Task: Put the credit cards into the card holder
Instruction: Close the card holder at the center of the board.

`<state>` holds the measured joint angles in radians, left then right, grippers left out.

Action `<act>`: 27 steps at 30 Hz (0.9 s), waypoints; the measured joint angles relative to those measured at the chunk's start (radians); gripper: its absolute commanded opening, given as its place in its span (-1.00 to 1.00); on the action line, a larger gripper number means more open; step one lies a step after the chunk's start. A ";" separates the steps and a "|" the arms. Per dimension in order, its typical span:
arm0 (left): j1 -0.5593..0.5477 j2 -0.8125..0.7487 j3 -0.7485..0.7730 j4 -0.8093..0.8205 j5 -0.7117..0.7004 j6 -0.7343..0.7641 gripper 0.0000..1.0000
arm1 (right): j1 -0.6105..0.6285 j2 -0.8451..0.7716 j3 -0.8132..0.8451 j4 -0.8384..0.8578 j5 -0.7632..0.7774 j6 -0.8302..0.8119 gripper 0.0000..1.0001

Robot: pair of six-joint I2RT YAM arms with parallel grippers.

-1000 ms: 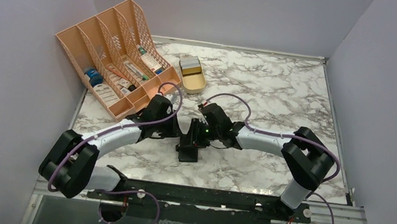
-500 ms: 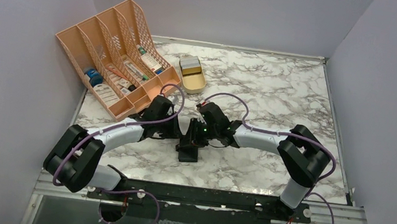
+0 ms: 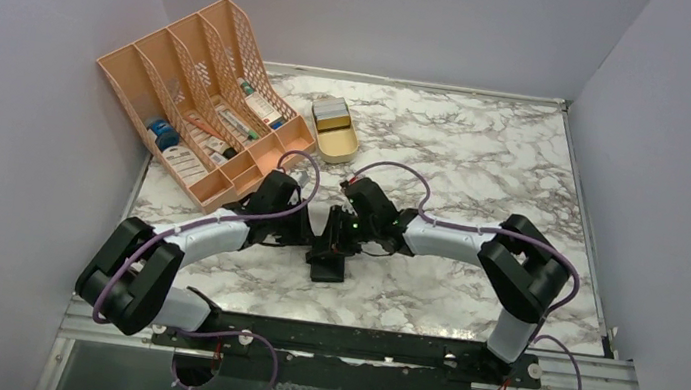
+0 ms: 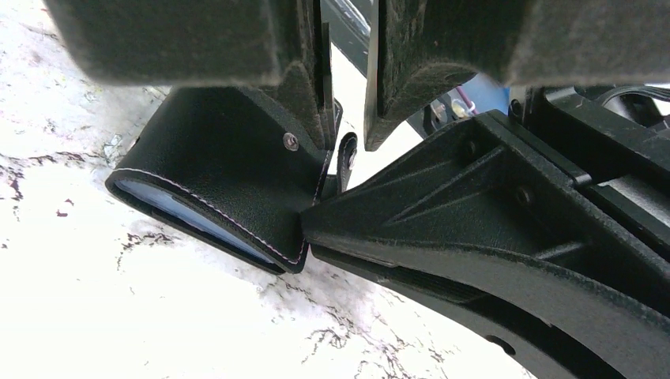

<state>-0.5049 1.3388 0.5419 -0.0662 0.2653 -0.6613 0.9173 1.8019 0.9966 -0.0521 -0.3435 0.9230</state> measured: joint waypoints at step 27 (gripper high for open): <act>0.000 0.000 -0.014 0.020 0.000 -0.002 -0.73 | 0.000 -0.017 -0.026 -0.004 0.036 -0.004 -0.99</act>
<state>-0.5049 1.3388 0.5282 -0.0463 0.2657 -0.6636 0.9173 1.7851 0.9703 -0.0563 -0.3077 0.9192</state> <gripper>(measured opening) 0.138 0.011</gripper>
